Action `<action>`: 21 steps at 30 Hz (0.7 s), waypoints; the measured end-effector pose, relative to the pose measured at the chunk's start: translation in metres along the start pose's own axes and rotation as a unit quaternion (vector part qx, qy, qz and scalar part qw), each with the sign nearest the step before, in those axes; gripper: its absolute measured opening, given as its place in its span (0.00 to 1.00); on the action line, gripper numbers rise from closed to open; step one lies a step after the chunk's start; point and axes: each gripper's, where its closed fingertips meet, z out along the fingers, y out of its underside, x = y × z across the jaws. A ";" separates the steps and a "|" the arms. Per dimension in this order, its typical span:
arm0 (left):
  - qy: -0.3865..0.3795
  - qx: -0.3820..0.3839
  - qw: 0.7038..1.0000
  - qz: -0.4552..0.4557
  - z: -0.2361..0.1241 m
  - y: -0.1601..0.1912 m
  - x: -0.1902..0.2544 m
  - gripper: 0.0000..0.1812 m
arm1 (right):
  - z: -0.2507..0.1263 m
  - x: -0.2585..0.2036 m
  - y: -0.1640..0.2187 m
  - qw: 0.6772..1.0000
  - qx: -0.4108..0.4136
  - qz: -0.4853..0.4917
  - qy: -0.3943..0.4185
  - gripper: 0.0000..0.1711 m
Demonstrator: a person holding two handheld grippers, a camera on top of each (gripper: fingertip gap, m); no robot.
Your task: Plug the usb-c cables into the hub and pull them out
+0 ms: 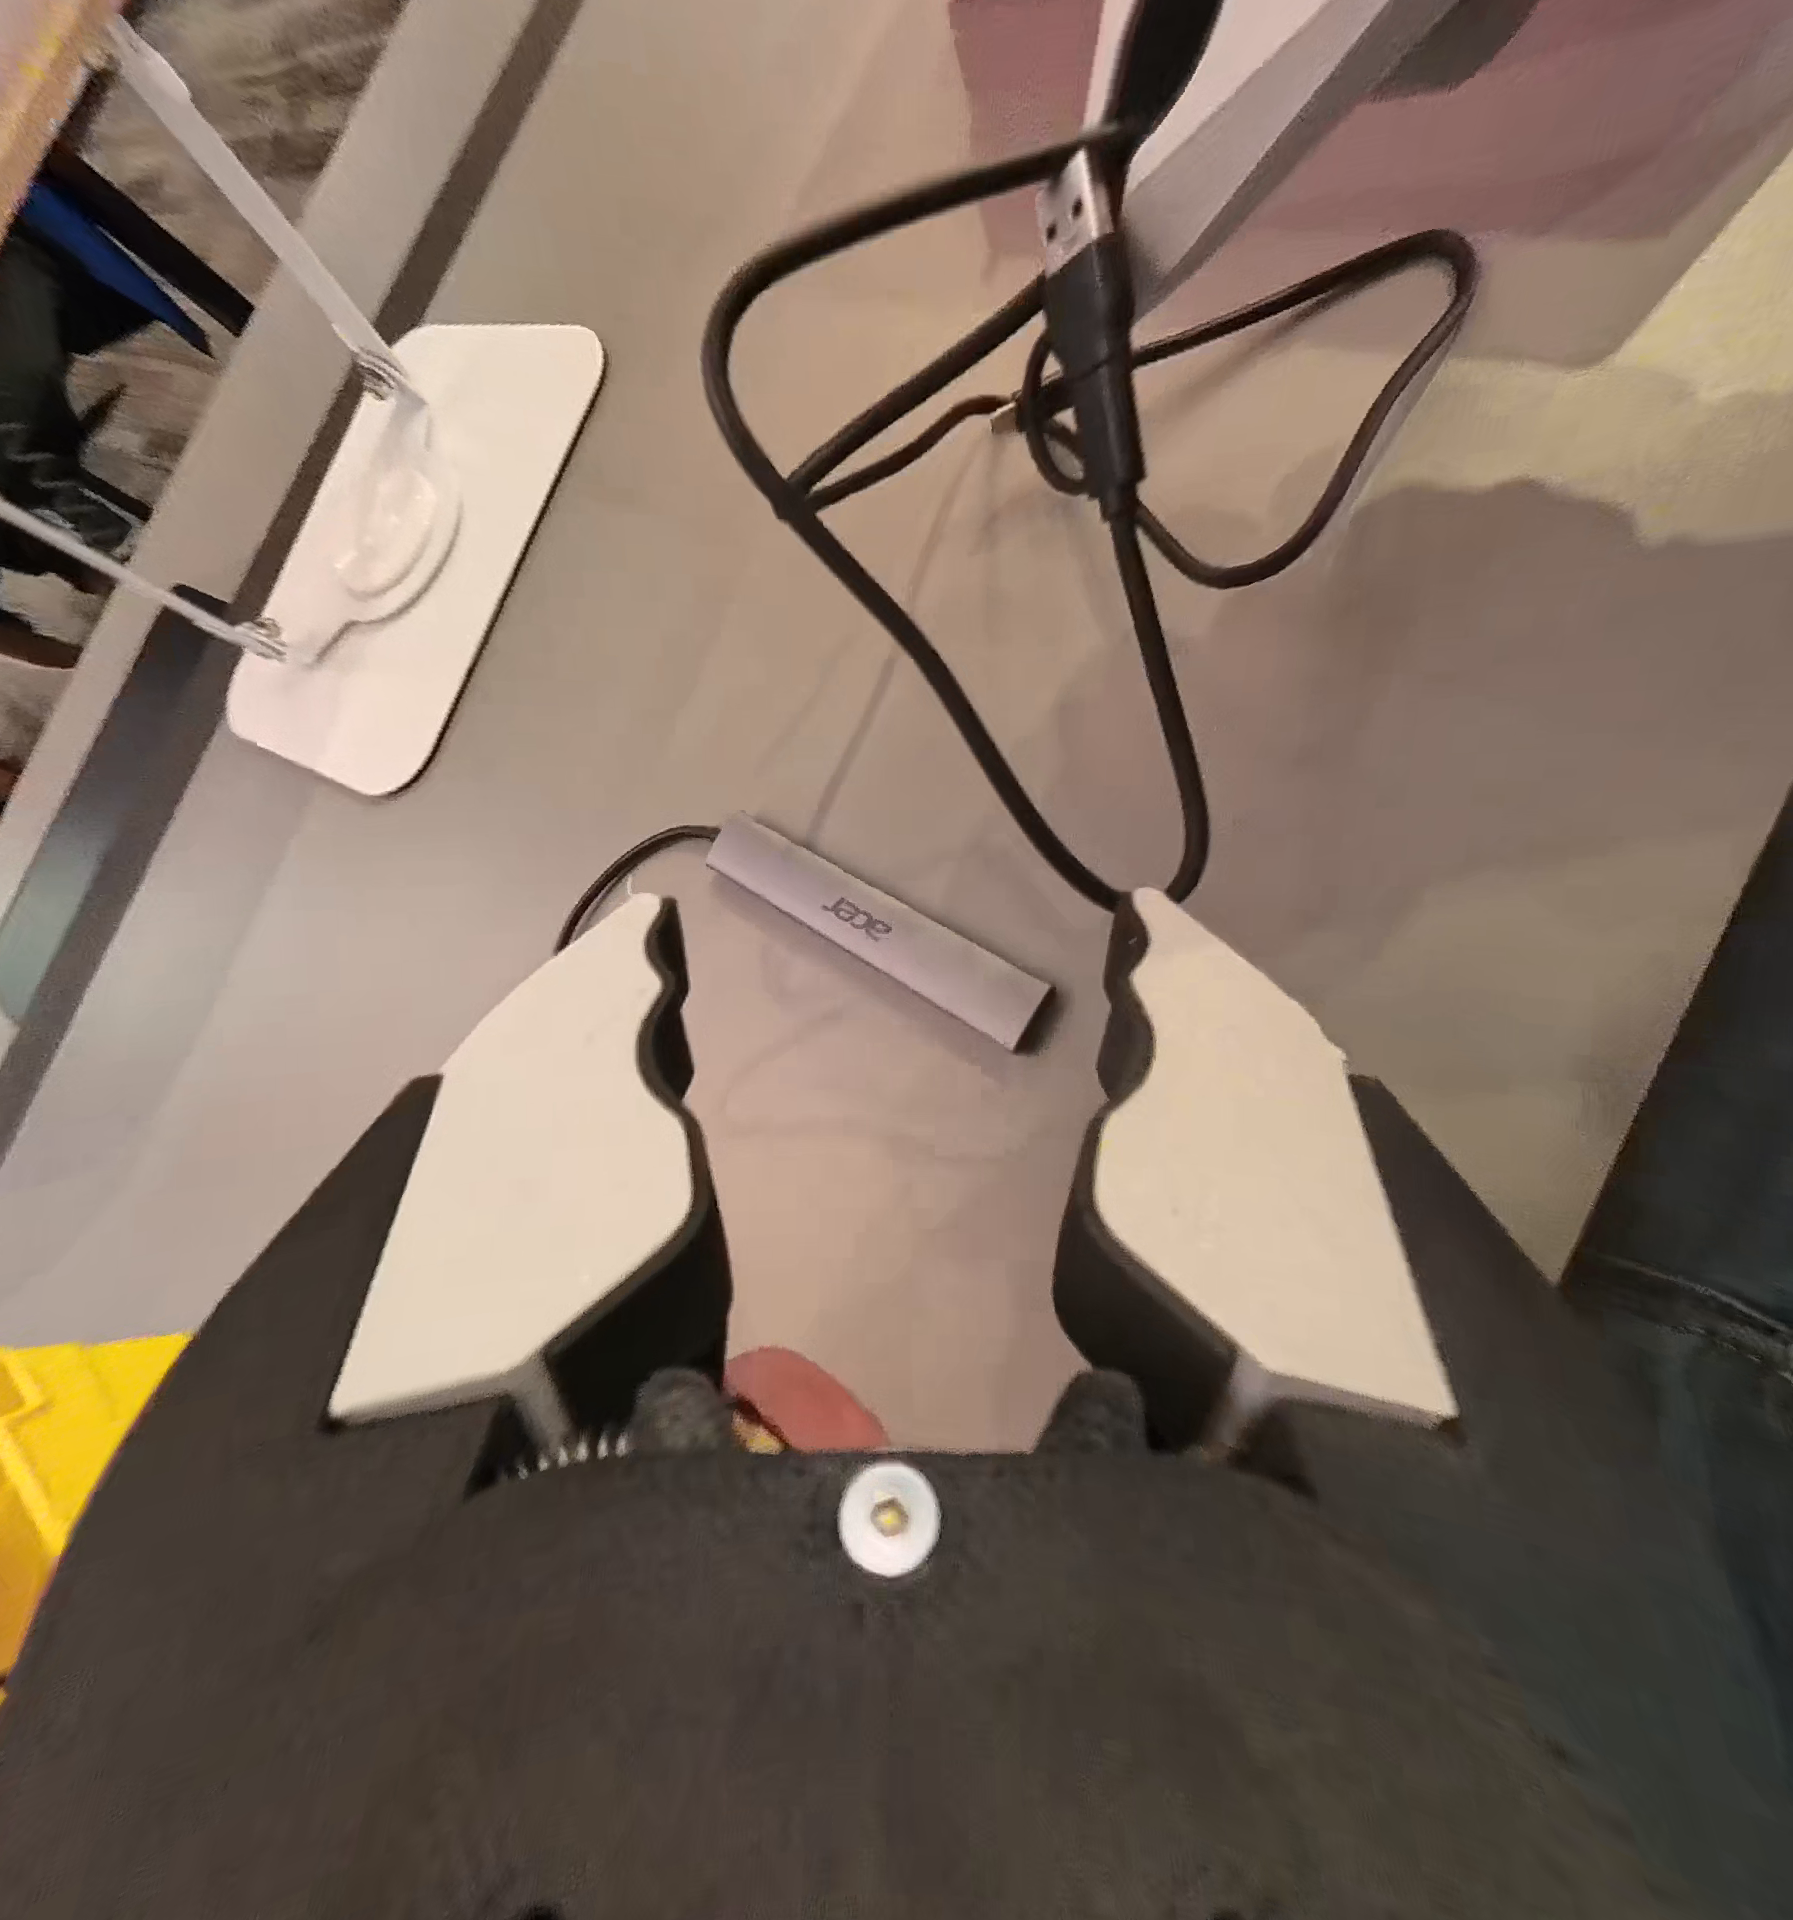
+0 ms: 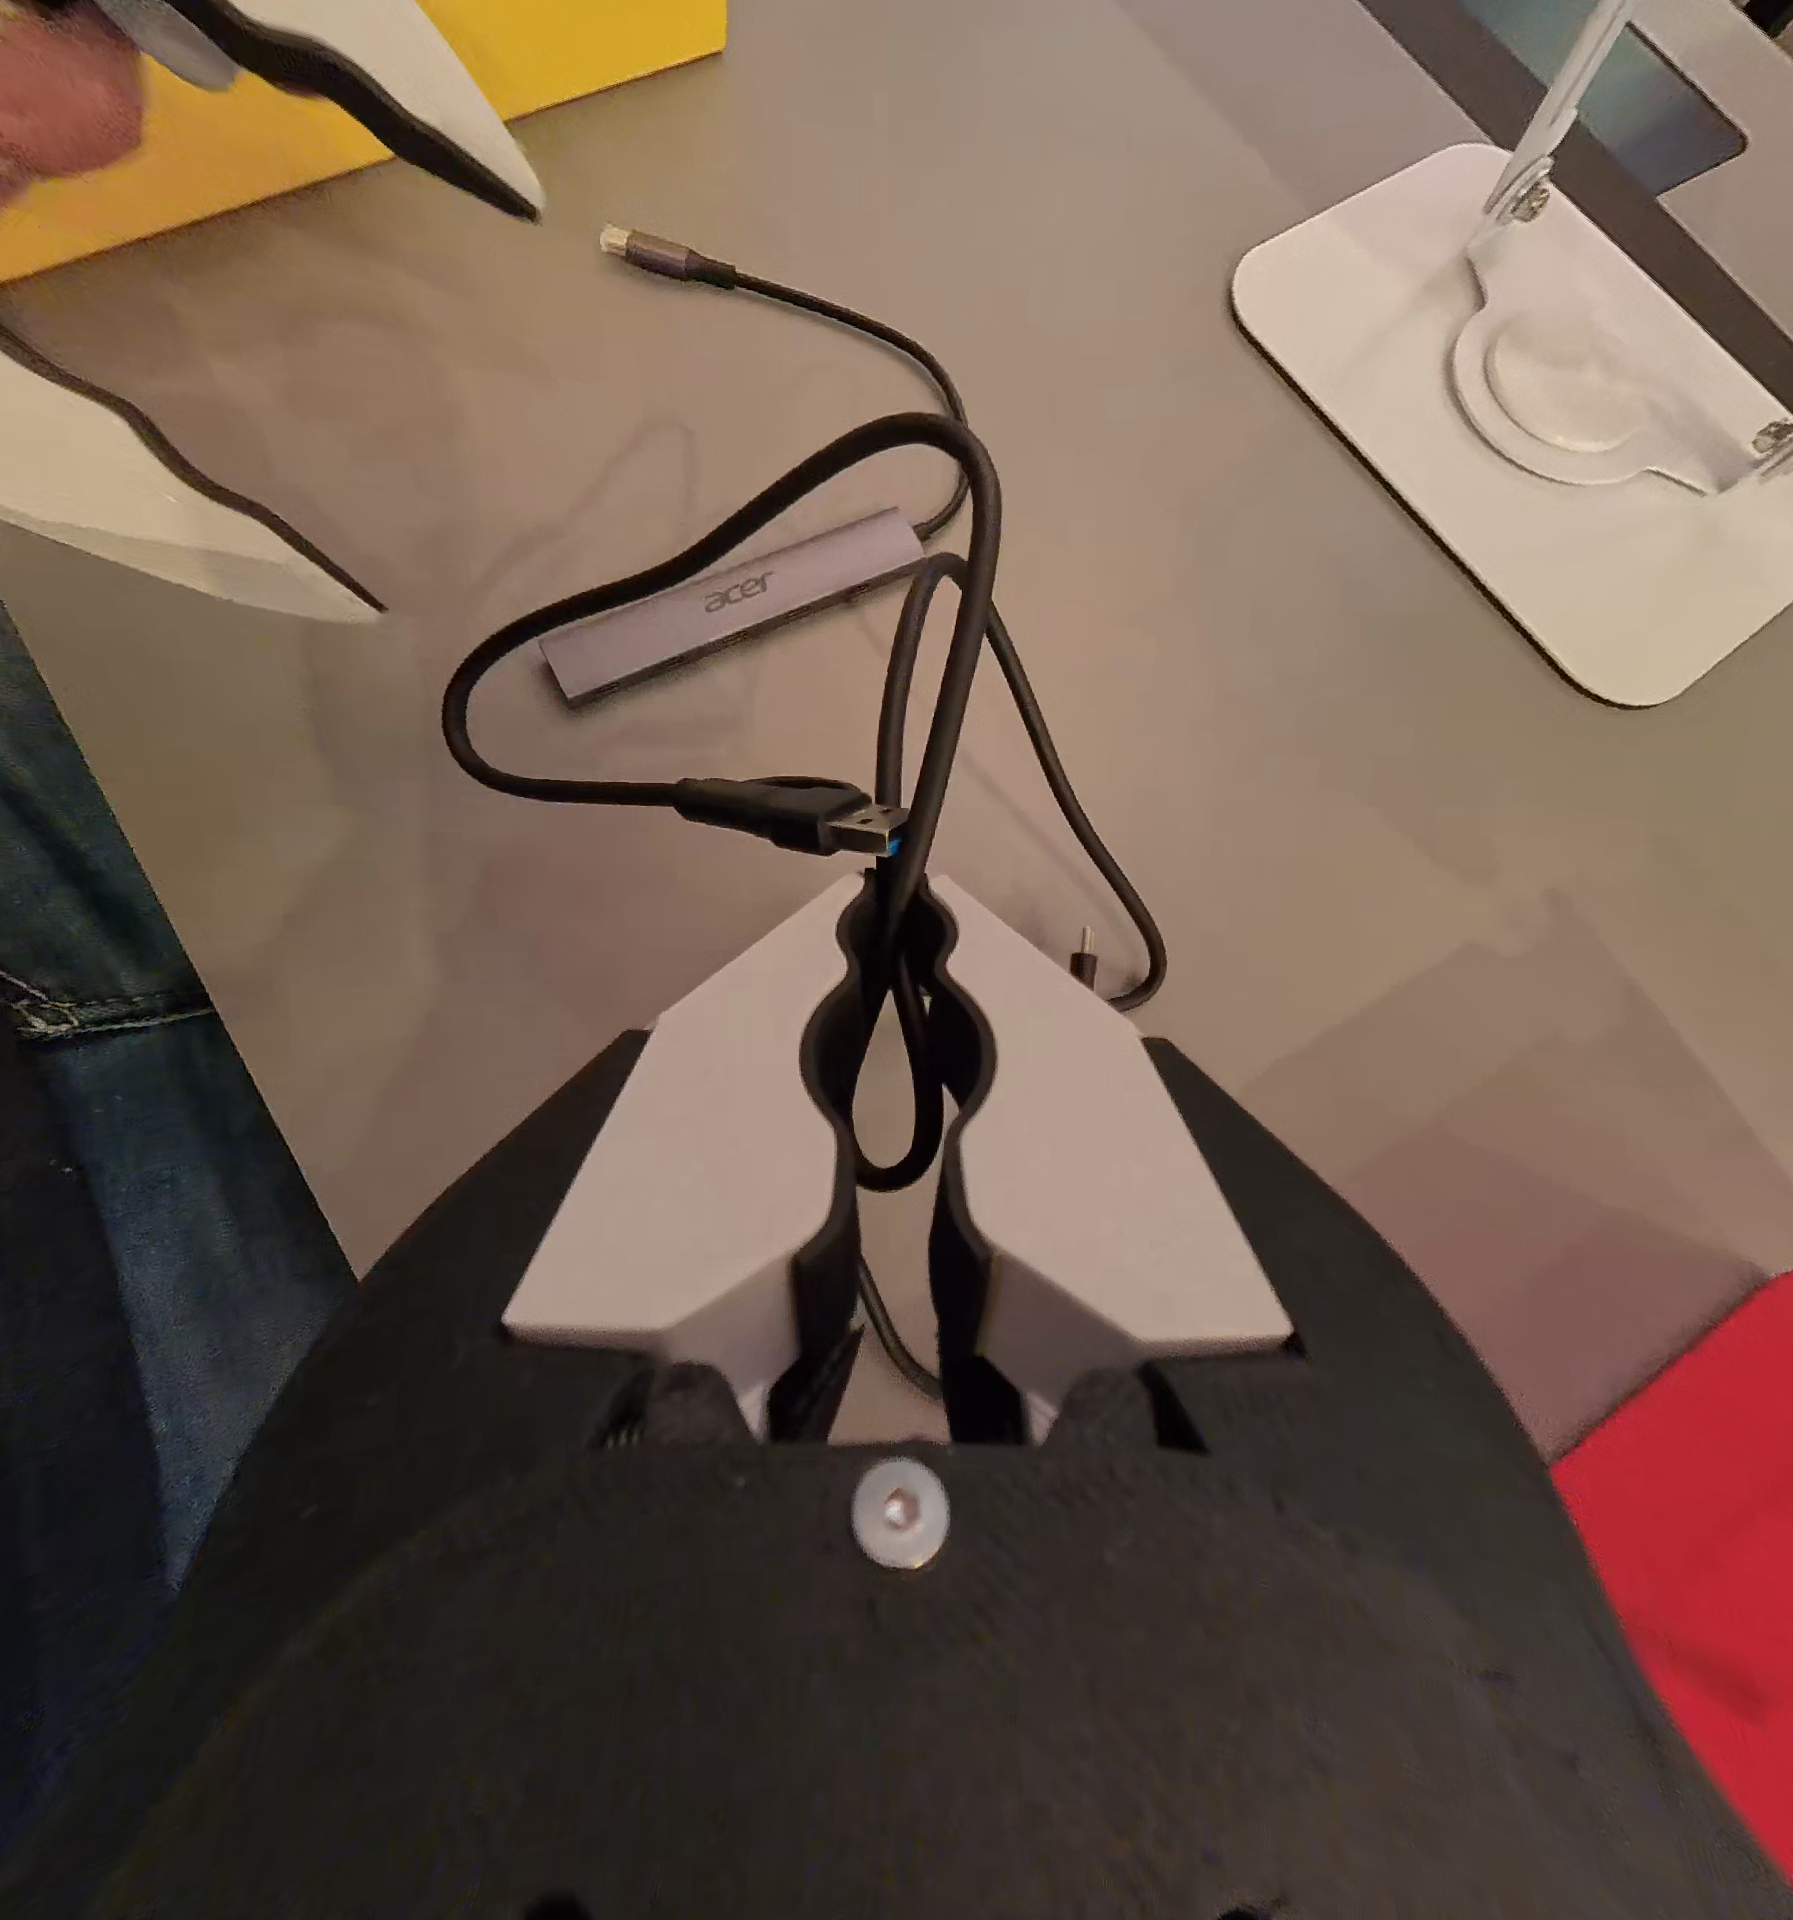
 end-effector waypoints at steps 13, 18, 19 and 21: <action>-0.177 -0.130 0.970 -0.103 -0.169 0.136 -0.104 0.31 | 0.017 -0.004 0.016 0.999 -0.015 0.016 -0.024 0.00; -0.186 -0.213 0.940 -0.192 -0.194 0.222 -0.106 0.30 | 0.026 -0.012 0.023 0.999 -0.029 0.007 -0.034 0.01; -0.183 -0.224 0.935 -0.203 -0.194 0.234 -0.103 0.29 | 0.027 -0.013 0.023 0.999 -0.031 0.005 -0.035 0.01; -0.171 -0.241 0.929 -0.223 -0.188 0.252 -0.097 0.25 | 0.028 -0.015 0.024 0.999 -0.032 0.004 -0.037 0.01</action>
